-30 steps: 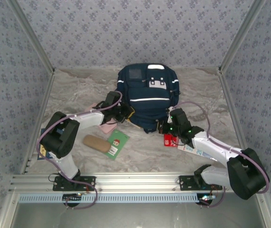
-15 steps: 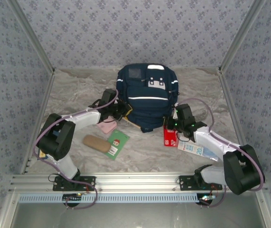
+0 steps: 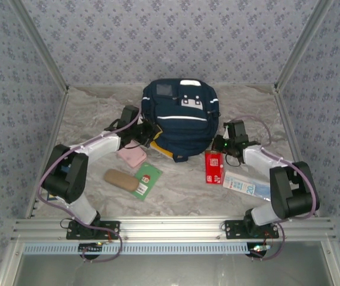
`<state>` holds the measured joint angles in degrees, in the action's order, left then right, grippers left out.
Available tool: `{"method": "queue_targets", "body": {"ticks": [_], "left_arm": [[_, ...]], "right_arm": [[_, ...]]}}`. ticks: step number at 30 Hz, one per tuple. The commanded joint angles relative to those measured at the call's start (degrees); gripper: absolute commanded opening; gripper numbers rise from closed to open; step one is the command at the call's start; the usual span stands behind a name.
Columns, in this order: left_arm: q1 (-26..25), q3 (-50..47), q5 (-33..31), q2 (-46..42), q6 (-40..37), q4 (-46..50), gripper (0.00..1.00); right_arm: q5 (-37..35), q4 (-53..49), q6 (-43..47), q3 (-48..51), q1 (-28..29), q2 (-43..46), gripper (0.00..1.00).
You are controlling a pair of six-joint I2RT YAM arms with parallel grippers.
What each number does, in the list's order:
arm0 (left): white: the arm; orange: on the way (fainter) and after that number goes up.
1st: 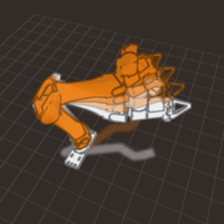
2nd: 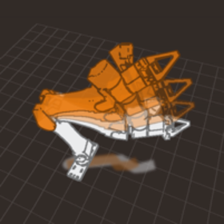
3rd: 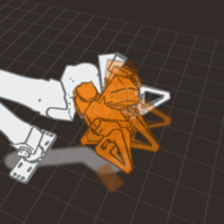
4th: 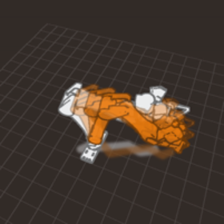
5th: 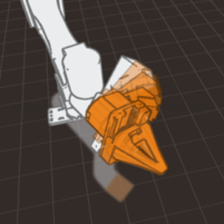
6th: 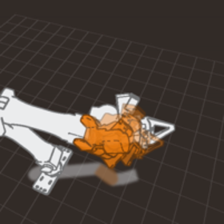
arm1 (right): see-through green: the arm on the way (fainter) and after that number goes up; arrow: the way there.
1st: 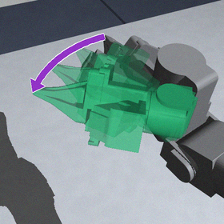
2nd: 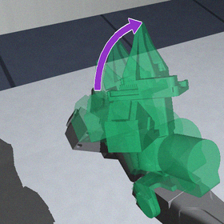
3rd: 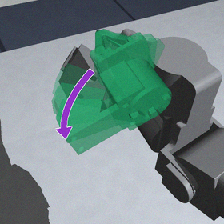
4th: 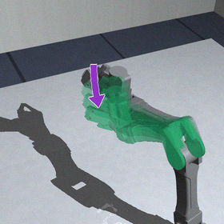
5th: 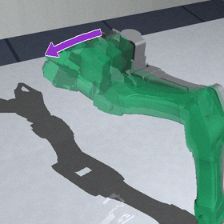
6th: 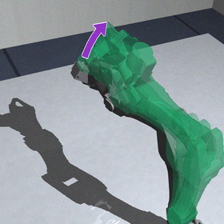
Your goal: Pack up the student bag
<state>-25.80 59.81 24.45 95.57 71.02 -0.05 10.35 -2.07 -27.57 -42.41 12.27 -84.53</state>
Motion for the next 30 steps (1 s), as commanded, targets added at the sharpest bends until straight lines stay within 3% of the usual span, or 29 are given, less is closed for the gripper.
{"method": "queue_targets", "body": {"ticks": [1, 10, 18, 22, 24, 25, 28, 30], "left_arm": [[2.1, 3.8, 2.9, -4.2, -2.0, -0.7, 0.0], [3.5, 5.8, 14.5, -3.2, -1.8, -3.3, 0.0], [3.7, 7.3, 18.9, -4.5, -7.4, 0.6, 0.0], [4.0, 10.1, 18.2, -3.0, -13.9, 7.7, 0.01], [4.4, 11.3, 15.6, -2.5, -15.6, 12.2, 0.26], [4.4, 11.8, 14.2, -2.6, -16.4, 14.0, 0.33], [4.2, 13.2, 10.1, -4.1, -19.3, 18.4, 0.46], [3.4, 15.2, 6.8, -5.1, -23.1, 22.5, 0.49]], "right_arm": [[-2.6, 1.7, 0.5, -2.6, -3.2, -2.5, 0.0], [3.6, 7.0, -1.1, -6.3, -9.4, -8.9, 0.0], [8.0, 8.2, -2.2, -11.9, -13.2, -15.0, 0.0], [11.5, 10.5, -3.6, -13.6, -13.8, -17.0, 0.0], [11.5, 11.4, -3.8, -12.5, -13.1, -16.0, 0.0], [11.4, 11.8, -4.1, -11.5, -12.5, -15.1, 0.0], [10.4, 12.1, -4.6, -8.2, -10.5, -11.6, 0.0], [10.3, 12.5, -4.7, -5.8, -8.8, -9.1, 0.0]]}}
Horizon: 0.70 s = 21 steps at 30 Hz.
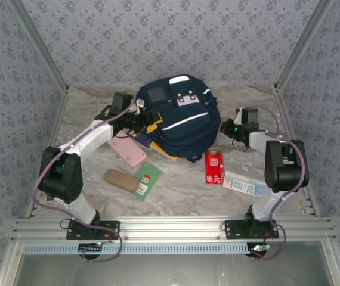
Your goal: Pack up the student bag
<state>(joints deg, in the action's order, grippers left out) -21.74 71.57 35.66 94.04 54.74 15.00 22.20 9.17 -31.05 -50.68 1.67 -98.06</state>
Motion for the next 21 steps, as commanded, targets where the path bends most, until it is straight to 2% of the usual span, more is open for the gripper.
{"method": "queue_targets", "body": {"ticks": [1, 3, 7, 11, 17, 21], "left_arm": [[-1.5, 5.1, -6.5, -3.8, -9.6, 9.8, 0.51], [-4.1, 8.5, -10.3, -3.4, -16.0, 14.4, 0.52], [-12.9, 17.0, -20.4, 0.4, -30.8, 22.2, 0.56], [-20.2, 25.4, -24.5, 7.8, -42.2, 27.1, 0.56], [-26.0, 29.4, -28.1, 16.4, -53.8, 25.3, 0.56], [-27.4, 30.6, -31.9, 20.5, -57.8, 24.2, 0.56]], "right_arm": [[-1.6, 1.3, -1.2, 3.4, 2.6, 5.5, 0.0], [-2.0, 1.1, -1.1, 5.0, 4.2, 7.4, 0.0], [-2.5, 0.5, -0.8, 7.5, 6.2, 11.3, 0.0], [-0.8, -0.1, -0.1, 8.7, 6.5, 12.9, 0.0], [1.2, 0.4, -1.4, 8.9, 7.1, 13.4, 0.0], [2.3, 0.7, -2.3, 8.9, 7.2, 13.7, 0.0]]}}
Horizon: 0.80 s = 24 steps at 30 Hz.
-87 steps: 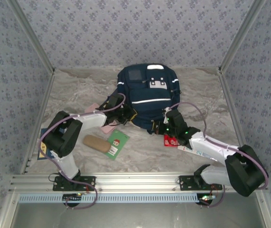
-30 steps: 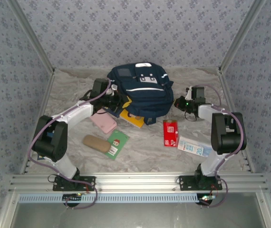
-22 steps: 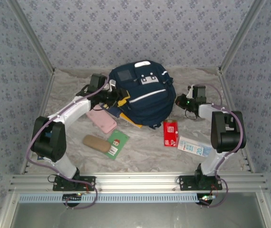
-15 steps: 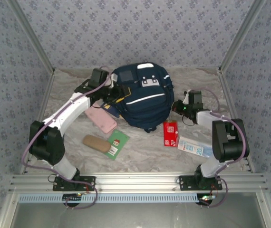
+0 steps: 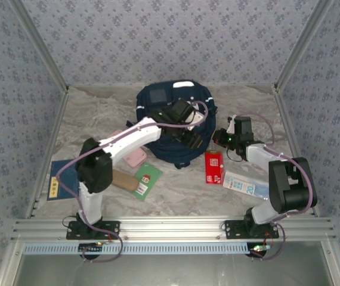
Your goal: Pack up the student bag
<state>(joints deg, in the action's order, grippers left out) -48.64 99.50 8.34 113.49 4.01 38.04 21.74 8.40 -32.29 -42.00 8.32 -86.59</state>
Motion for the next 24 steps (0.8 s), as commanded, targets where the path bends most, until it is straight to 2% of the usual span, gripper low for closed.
{"method": "queue_targets", "body": {"ticks": [1, 6, 7, 10, 15, 24], "left_arm": [[-0.6, 2.8, -5.3, 1.9, -7.5, 1.2, 0.56], [-1.0, 4.4, -8.6, 5.2, -8.7, -1.2, 0.54], [-1.3, 5.1, -10.5, 5.9, -8.8, -1.1, 0.5], [-2.1, 6.7, -14.4, 7.0, -9.8, -1.1, 0.34], [-3.7, 7.5, -16.9, 8.3, -13.2, -0.8, 0.0], [-3.6, 2.8, -20.3, 1.6, -16.0, -4.0, 0.0]], "right_arm": [[3.0, 1.5, -1.3, 0.1, 0.5, 2.1, 0.0], [4.3, 1.2, -1.9, -0.1, 0.4, 1.8, 0.0], [4.3, 1.3, -2.0, -0.1, 0.4, 1.7, 0.0], [4.4, 1.4, -2.2, -0.1, 0.4, 1.3, 0.0], [4.2, 1.9, -2.8, -0.4, -0.5, 0.3, 0.0], [2.3, -0.6, -2.3, -3.9, -4.1, -3.7, 0.0]]}}
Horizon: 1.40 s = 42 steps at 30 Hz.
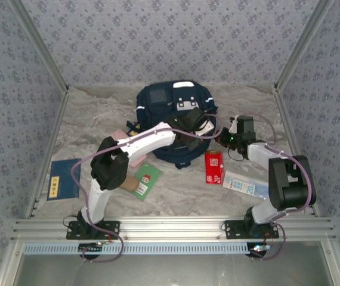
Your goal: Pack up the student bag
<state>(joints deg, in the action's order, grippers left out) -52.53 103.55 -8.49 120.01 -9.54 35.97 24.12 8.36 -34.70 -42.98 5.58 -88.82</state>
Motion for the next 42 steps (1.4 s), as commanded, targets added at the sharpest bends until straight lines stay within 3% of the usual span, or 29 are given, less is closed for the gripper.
{"method": "queue_targets", "body": {"ticks": [1, 19, 21, 24, 28, 35, 38, 42], "left_arm": [[0.3, -1.4, -3.8, -5.8, -2.9, -2.1, 0.0], [2.2, -4.1, -4.4, -12.6, -6.1, -6.3, 0.0], [2.7, -2.9, -5.1, -12.2, -6.0, -6.7, 0.0], [3.9, 1.5, -6.2, -10.3, -6.2, -6.3, 0.0], [5.0, 7.7, -6.9, -7.3, -8.8, -6.8, 0.0], [4.5, 23.5, -4.4, 0.4, -11.7, -4.7, 0.0], [3.0, 26.1, -6.1, 3.1, -14.9, -8.2, 0.0], [2.1, 34.5, -5.9, 9.1, -14.3, -5.9, 0.0]], "right_arm": [[0.0, -0.6, 0.0, -3.6, -2.0, -2.2, 0.0], [5.1, 0.3, -6.3, -23.4, -8.4, -23.6, 0.0], [5.0, -0.3, -6.3, -24.2, -8.3, -23.5, 0.14], [0.2, -0.8, -5.2, -21.4, -7.7, -18.1, 0.4], [-8.1, -3.7, -2.7, -16.6, -7.0, -8.3, 0.52], [-17.6, -9.8, 0.2, -8.0, -2.0, 6.0, 0.53], [-17.3, -8.3, -0.1, -2.9, 0.2, 10.3, 0.52], [-17.4, -6.6, -0.4, 1.8, 3.0, 14.1, 0.52]]}}
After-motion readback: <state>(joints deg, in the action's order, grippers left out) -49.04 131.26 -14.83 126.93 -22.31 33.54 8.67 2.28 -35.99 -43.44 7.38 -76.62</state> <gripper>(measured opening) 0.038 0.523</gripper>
